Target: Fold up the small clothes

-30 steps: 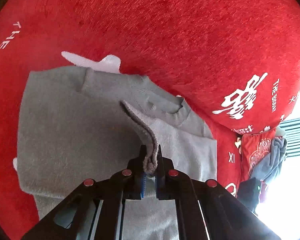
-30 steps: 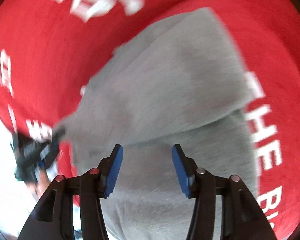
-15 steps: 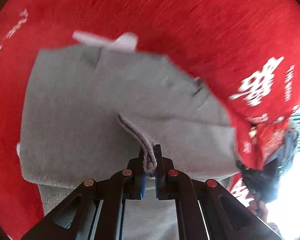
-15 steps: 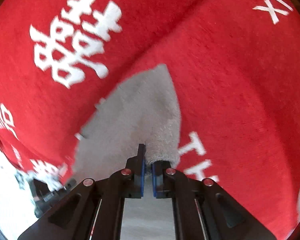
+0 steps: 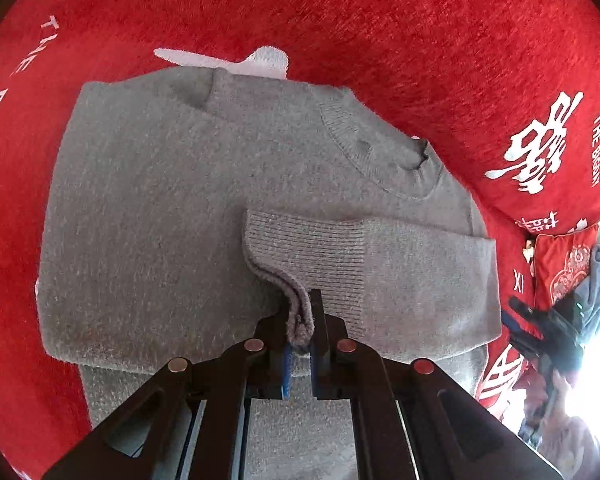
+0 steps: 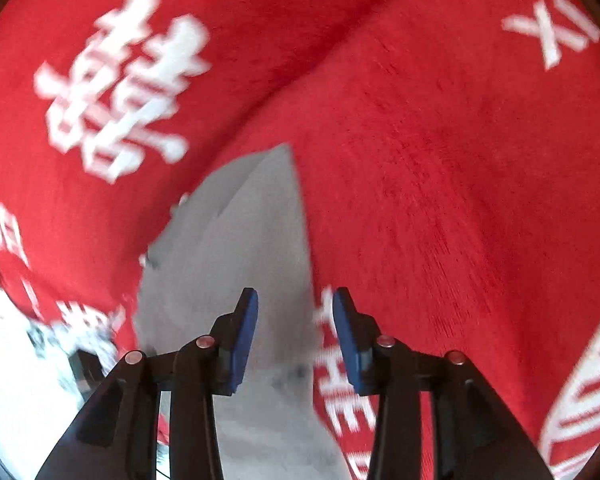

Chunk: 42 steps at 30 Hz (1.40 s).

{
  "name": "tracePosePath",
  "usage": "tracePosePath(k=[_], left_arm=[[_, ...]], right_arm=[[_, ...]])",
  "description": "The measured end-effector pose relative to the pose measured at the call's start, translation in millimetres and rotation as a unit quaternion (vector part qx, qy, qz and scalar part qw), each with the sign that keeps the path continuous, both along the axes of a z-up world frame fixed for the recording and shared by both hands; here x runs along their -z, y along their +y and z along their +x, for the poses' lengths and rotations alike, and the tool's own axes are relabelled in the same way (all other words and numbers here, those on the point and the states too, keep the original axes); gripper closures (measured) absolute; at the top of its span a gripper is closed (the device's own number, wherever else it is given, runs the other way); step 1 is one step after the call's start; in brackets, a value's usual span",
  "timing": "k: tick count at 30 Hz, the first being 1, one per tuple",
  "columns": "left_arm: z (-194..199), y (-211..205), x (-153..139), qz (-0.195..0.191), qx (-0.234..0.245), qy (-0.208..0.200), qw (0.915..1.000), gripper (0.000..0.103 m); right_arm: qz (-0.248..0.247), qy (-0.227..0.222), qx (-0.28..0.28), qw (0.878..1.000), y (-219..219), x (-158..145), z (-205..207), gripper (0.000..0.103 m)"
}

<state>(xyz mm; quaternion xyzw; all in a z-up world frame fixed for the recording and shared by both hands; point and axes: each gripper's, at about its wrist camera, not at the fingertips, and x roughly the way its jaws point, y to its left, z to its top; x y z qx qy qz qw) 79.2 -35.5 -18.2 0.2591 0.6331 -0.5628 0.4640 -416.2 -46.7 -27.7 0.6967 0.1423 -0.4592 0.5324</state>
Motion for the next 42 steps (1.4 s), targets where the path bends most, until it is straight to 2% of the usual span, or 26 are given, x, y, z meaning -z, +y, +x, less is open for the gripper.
tracePosePath(k=[2,3,4,8,11,15,18,22,24,27,30,32,35,37,41,42], left_arm=[[-1,0,-2,0.000,0.000,-0.003,1.0000,0.096],[-1,-1,-4,-0.002,0.002,-0.006,1.0000,0.096],[-2,-1,-6,-0.005,0.003,-0.009,0.9999,0.096],[-8,-7,-14,-0.027,0.023,-0.046,0.9983,0.096],[-9,-4,-9,-0.015,0.042,-0.065,0.9969,0.095],[-2,12,-15,-0.008,0.050,-0.111,0.9926,0.095],[14,21,-21,0.001,0.033,-0.141,0.9895,0.095],[21,24,-38,-0.013,0.030,-0.138,0.9898,0.095],[15,21,-47,-0.028,0.039,-0.137,0.9893,0.095],[-2,15,-48,-0.036,0.061,-0.131,0.9888,0.095],[-16,9,-35,-0.021,0.071,-0.147,0.9863,0.095],[-18,8,-26,-0.006,0.070,-0.149,0.9864,0.095],[-20,13,-19,-0.006,0.065,-0.145,0.9873,0.095],[-19,15,-19,-0.009,0.064,-0.144,0.9875,0.095],[-20,12,-20,-0.005,0.063,-0.146,0.9872,0.095],[-20,12,-21,-0.005,0.064,-0.147,0.9870,0.095]], right_arm=[[0.020,-0.035,0.003,0.999,-11,19,1,0.060],[0.032,-0.050,-0.005,0.998,-14,26,3,0.070],[0.034,-0.053,-0.019,0.998,-17,27,7,0.093],[-0.014,0.048,-0.101,0.994,-24,-5,26,0.094],[0.001,0.106,-0.126,0.986,-25,-1,31,0.094],[0.004,0.110,-0.112,0.988,-17,3,25,0.093],[0.009,0.138,-0.108,0.984,-15,-5,33,0.083],[-0.006,0.187,-0.104,0.977,-6,-31,42,0.083],[-0.021,0.190,-0.104,0.976,1,-45,48,0.083],[-0.030,0.187,-0.121,0.974,9,-55,62,0.083],[-0.020,0.176,-0.146,0.973,8,-48,85,0.083],[-0.009,0.161,-0.144,0.976,9,-43,91,0.083],[0.007,0.109,-0.109,0.988,18,-37,90,0.081],[0.021,0.058,-0.075,0.995,26,-29,89,0.061],[0.045,0.013,-0.017,0.999,28,-5,85,0.059],[0.043,0.003,-0.002,0.999,27,-2,82,0.064]])
